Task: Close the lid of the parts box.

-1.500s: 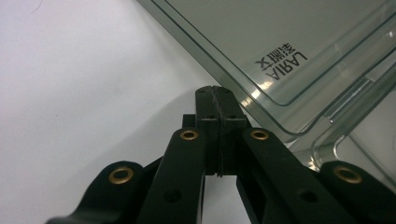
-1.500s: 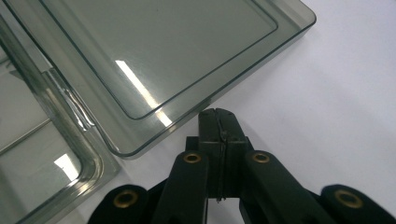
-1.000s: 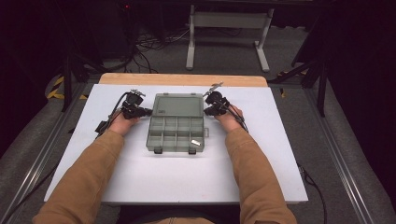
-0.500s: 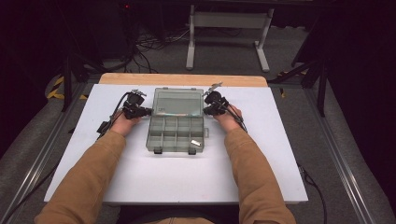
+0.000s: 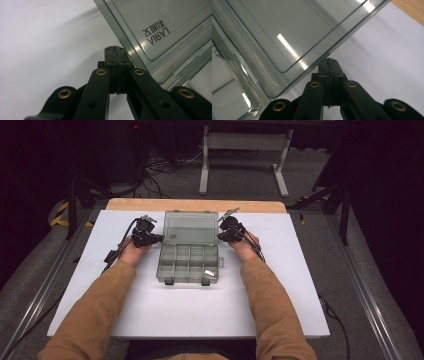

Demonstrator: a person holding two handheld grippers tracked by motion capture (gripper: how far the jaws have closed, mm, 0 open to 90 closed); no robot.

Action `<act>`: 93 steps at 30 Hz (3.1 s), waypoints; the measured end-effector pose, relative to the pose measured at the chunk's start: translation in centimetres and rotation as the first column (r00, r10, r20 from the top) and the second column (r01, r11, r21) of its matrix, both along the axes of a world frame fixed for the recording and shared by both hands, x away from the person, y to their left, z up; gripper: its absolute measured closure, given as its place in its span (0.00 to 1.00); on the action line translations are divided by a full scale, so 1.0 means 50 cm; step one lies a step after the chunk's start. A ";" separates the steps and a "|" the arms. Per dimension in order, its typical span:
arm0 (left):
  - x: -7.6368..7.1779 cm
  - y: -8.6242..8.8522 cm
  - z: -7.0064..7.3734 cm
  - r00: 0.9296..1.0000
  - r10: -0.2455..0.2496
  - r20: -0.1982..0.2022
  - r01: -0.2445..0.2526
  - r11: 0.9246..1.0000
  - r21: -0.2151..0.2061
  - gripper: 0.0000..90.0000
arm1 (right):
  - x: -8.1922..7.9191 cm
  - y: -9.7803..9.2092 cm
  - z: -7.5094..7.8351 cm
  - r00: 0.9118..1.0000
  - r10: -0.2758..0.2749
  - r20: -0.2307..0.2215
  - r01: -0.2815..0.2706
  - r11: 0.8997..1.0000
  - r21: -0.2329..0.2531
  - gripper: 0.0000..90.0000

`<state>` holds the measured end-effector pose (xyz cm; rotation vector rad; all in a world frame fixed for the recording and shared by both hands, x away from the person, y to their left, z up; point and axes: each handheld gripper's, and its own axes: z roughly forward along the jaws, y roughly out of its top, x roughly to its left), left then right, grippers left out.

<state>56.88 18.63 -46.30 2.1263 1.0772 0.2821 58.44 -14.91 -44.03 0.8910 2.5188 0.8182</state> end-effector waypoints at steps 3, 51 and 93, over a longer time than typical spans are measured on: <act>-0.001 0.000 0.003 1.000 0.004 0.013 -0.004 1.000 0.003 1.00 | -0.002 -0.002 0.007 1.000 -0.003 0.006 0.003 1.000 0.014 1.00; -0.022 0.008 0.045 0.997 -0.010 0.081 0.013 0.999 -0.032 1.00 | -0.041 -0.017 0.077 0.994 0.038 0.102 -0.050 0.992 0.113 1.00; -0.061 0.017 0.075 0.991 -0.117 0.060 0.115 0.993 0.031 1.00 | -0.115 -0.023 0.103 0.980 0.171 0.105 -0.180 0.980 0.081 1.00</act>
